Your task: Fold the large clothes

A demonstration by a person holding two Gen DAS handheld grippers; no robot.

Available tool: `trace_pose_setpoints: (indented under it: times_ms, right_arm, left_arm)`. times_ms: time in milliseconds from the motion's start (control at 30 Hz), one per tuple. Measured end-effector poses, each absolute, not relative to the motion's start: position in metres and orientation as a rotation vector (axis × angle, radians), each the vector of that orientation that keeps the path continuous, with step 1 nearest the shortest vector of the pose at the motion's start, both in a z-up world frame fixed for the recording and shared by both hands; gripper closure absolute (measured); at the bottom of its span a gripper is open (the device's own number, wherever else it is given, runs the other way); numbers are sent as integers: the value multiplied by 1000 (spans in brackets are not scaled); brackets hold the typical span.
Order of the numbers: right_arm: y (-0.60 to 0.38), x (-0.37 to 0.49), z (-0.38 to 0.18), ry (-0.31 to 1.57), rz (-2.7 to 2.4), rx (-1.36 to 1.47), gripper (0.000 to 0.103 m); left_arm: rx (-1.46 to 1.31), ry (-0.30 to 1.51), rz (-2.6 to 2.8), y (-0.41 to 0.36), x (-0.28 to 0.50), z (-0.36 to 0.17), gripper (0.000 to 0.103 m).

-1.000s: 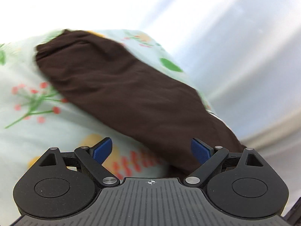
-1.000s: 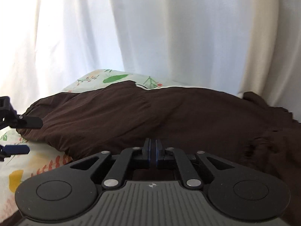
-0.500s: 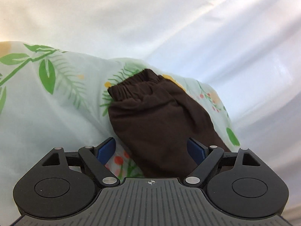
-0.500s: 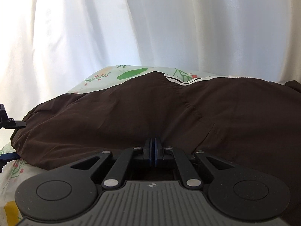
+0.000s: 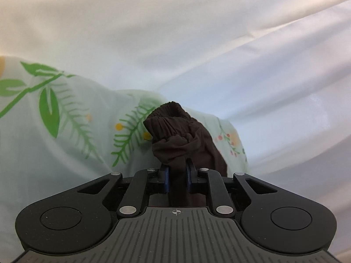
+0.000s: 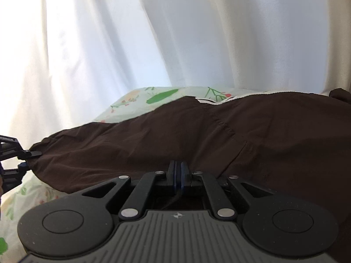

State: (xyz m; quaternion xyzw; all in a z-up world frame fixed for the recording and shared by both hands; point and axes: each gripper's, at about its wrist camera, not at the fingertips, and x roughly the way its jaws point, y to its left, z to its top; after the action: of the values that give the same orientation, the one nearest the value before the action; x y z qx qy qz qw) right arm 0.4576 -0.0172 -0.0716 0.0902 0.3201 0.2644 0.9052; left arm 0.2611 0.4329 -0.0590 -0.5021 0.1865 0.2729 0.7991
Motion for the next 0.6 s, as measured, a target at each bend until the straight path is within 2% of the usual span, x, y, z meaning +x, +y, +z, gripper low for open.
trace_pose_setpoints:
  times_ms: [300, 467, 600]
  right_arm:
    - [0, 449, -92, 718, 544, 120, 100]
    - [-30, 458, -89, 755, 611, 275, 100]
    - [-77, 441, -70, 689, 576, 438, 99]
  left_arm:
    - [-900, 281, 321, 371, 289, 33, 91]
    - [-740, 310, 84, 290, 325, 72, 92]
    - [-598, 348, -56, 217, 338, 78, 92]
